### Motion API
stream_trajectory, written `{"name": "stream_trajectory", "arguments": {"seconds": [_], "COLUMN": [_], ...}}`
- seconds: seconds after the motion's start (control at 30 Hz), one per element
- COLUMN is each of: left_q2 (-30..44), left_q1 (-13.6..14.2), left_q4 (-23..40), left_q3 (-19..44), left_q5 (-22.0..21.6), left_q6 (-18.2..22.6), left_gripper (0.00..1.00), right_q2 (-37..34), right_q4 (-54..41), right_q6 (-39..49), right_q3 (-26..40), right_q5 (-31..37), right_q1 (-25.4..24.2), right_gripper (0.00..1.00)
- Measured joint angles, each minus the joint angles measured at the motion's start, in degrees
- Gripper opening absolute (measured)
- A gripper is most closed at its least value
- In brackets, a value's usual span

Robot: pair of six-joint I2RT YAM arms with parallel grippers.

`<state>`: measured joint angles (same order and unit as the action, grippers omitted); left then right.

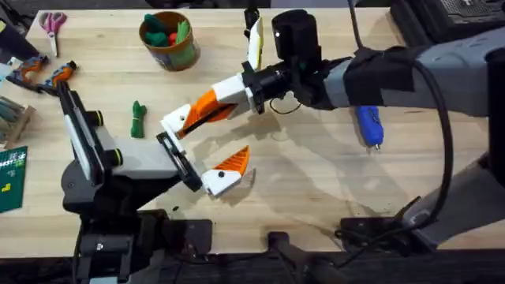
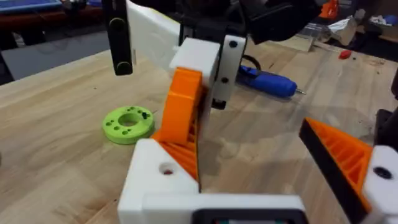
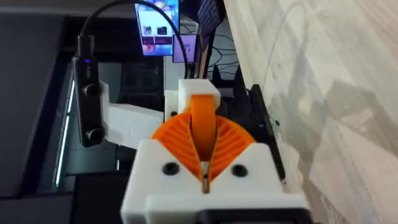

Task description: Pick up the gripper from the table and insert it into the empty holder that is missing its gripper. Then pick up a screw, insert it into the mounting hole, and use the screwdriver to tighten it. Finally, clean up the table by picking up the vegetable and placing it into the bucket.

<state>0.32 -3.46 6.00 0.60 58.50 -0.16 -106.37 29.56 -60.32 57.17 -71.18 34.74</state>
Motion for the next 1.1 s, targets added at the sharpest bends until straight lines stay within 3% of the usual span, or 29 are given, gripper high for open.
{"name": "stream_trajectory", "arguments": {"seconds": [0.1,0.5,0.8,1.1], "left_q2": [0.0,0.0,0.0,0.0], "left_q1": [0.0,0.1,0.3,0.9], "left_q4": [0.0,0.1,0.1,0.5], "left_q3": [0.0,0.0,0.0,0.1], "left_q5": [-0.1,0.6,0.7,3.1], "left_q6": [0.0,0.2,1.0,1.1], "left_gripper": [0.987,0.986,0.986,0.986], "right_q2": [0.0,0.0,-0.6,-0.6], "right_q4": [0.0,0.0,-0.4,0.0], "right_q6": [-0.1,-0.1,-0.1,-0.1], "right_q3": [0.0,0.0,0.0,0.1], "right_q5": [0.0,0.3,0.4,-0.7], "right_q1": [0.0,0.2,0.2,-0.5], "right_gripper": [0.091,0.181,0.468,0.679]}}
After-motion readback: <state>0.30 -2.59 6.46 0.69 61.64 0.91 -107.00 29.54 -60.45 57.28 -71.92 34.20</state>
